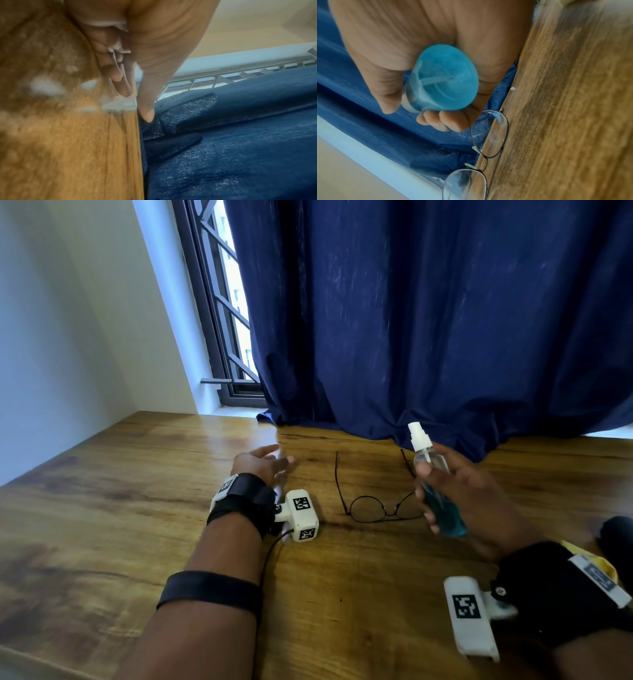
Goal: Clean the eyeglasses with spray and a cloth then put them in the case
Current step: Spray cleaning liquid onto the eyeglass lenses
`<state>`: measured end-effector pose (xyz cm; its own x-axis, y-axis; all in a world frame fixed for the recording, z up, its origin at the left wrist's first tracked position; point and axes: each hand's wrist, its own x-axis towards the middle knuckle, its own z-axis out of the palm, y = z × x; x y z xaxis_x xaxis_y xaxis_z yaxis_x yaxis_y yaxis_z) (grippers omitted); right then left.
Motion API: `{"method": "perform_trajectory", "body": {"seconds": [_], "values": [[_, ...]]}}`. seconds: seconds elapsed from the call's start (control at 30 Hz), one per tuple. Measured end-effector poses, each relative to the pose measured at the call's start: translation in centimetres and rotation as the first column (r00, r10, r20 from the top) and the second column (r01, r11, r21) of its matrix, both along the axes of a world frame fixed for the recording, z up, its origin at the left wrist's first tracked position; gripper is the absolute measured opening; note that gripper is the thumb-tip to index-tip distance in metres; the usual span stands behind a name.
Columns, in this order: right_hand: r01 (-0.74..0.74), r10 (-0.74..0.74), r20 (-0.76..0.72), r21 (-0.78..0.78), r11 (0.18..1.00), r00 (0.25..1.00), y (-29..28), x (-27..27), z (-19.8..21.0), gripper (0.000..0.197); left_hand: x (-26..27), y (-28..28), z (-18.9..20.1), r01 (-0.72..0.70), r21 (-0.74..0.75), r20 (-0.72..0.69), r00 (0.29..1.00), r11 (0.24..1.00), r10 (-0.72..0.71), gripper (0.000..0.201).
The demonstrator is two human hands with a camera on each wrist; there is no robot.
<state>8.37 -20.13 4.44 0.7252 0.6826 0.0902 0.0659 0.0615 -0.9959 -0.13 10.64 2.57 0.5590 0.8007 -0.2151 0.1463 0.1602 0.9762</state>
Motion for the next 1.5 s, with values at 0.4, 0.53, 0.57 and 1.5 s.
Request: {"method": "perform_trajectory", "body": {"seconds": [0.4, 0.53, 0.57, 1.5], "values": [[0.178, -0.163, -0.076, 0.301, 0.937, 0.984, -0.8, 1.7, -0.8, 0.039, 2.7, -11.0, 4.3, 0.621, 0.642, -0.321, 0.751, 0.45, -0.577, 0.028], [0.237, -0.208, -0.118, 0.351, 0.906, 0.971, -0.9, 2.0, -0.5, 0.038, 3.9, -12.9, 5.1, 0.812, 0.575, -0.738, 0.566, 0.095, -0.368, 0.049], [0.236, -0.2, -0.133, 0.365, 0.901, 0.971, -1.1, 2.0, -0.3, 0.04, 4.0, -13.5, 5.2, 0.851, 0.524, -0.807, 0.511, 0.039, -0.295, 0.049], [-0.23, 0.318, -0.008, 0.674, 0.702, 0.948, -3.9, 0.9, 3.2, 0.065, 4.1, -15.1, 2.7, 0.117, 0.59, 0.339, 0.862, 0.799, -0.376, 0.002]]}}
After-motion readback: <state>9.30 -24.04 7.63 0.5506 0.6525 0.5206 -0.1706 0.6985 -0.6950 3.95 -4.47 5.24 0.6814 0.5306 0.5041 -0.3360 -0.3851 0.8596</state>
